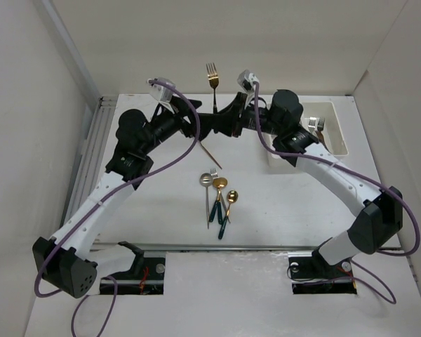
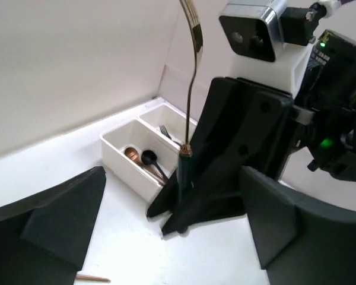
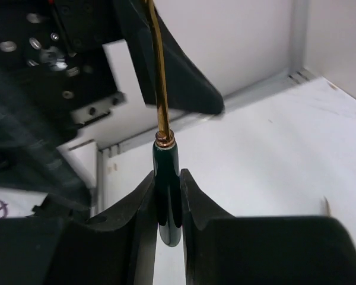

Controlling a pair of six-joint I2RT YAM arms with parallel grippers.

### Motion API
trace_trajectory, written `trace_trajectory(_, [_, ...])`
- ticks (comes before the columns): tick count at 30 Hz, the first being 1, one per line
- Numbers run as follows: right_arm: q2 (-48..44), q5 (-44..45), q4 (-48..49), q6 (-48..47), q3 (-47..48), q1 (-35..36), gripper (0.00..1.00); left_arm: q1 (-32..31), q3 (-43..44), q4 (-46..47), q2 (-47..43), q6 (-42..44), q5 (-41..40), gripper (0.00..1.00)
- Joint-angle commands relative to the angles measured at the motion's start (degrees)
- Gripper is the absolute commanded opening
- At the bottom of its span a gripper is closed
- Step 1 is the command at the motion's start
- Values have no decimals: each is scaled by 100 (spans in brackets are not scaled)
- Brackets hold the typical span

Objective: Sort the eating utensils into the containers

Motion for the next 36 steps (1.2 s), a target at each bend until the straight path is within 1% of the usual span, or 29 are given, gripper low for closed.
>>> trace_trajectory(1, [-197, 572, -346, -3, -25, -546, 0, -29, 335, -690, 113, 298, -437, 100])
trace_trajectory(2, [-197, 721, -717, -178, -25, -757, 0, -29, 336, -849, 174, 412, -595, 100])
trace_trajectory(3, [-197, 1158, -1138, -292, 36, -985, 0, -29, 397, -1103, 174, 526, -971, 100])
trace_trajectory(4, [-197, 1484, -1612, -468, 245, -1466, 0, -29, 397, -1201, 174, 753, -1175, 100])
trace_trajectory(5, [-41, 1966, -2774, -722, 439, -1679, 0, -29, 397, -1289, 174, 851, -1386, 100])
trace_trajectory(6, [100, 2571, -3352, -1281, 675, -1856, 0, -29, 397, -1446, 174, 957, -1588, 100])
trace_trajectory(7, [267, 3795, -3845, -1513, 1139, -2162, 0, -29, 345, -1509, 174, 1062, -1964, 100])
trace_trajectory(8, [469, 4303, -4668, -1689, 1370, -2339, 0, -29, 345, -1570, 174, 1229, -2159, 100])
trace_trajectory(9, [897, 4639, -4998, -1900, 1581, -2541, 0, -29, 292, -1649, 174, 1300, -2353, 100])
trace_trajectory(10, [1110, 4782, -5271, -1989, 1774, -2769, 0, -29, 292, -1815, 174, 1301, -2694, 100])
trace_trajectory(11, [1295, 4783, -5482, -2059, 2011, -3206, 0, -29, 292, -1913, 174, 1388, -2828, 100])
trace_trajectory(12, [1610, 4722, -5702, -2112, 2066, -3385, 0, -29, 240, -1992, 174, 1502, -2934, 100])
trace_trajectory(14, [1867, 4669, -5757, -2306, 2119, -3727, 0, -29, 91, -2046, 174, 1581, -3057, 100])
trace_trajectory(15, [1981, 4669, -5670, -2376, 2119, -3782, 0, -29, 3, -2046, 174, 1582, -3136, 100])
trace_trajectory(16, [2191, 4669, -5669, -2429, 2067, -3782, 0, -29, -85, -2046, 96, 1651, -3137, 100])
trace_trajectory(20, [2790, 5125, -5721, -2517, 2225, -3782, 0, -29, -463, -2071, -36, 1583, -3259, 100])
trace_trajectory(21, [2887, 5195, -5722, -2517, 2320, -3834, 2, -29, -534, -2124, -37, 1530, -3260, 100])
trace_trajectory(22, [2966, 5196, -5722, -2456, 2391, -3896, 8, -29, -534, -2177, -37, 1529, -3260, 100])
trace_trajectory(24, [3090, 5196, -5722, -2456, 2470, -3957, 15, -29, -657, -2309, -37, 1477, -3312, 100])
trace_trajectory(25, [3168, 5196, -5722, -2456, 2558, -3958, 24, -29, -657, -2309, -37, 1476, -3313, 100])
trace_trajectory(27, [3222, 5283, -5722, -2456, 2637, -3958, 35, -29, -657, -2371, 16, 1476, -3313, 100])
trace_trajectory(30, [3283, 5406, -5783, -2587, 2786, -3958, 46, -29, -657, -2371, 16, 1476, -3261, 100])
trace_trajectory(33, [3231, 5460, -5853, -2587, 2849, -3958, 61, -29, -657, -2371, 69, 1476, -3260, 100])
trace_trajectory(36, [2986, 5266, -5854, -2518, 2849, -3958, 67, -29, -710, -2371, 122, 1354, -3260, 100])
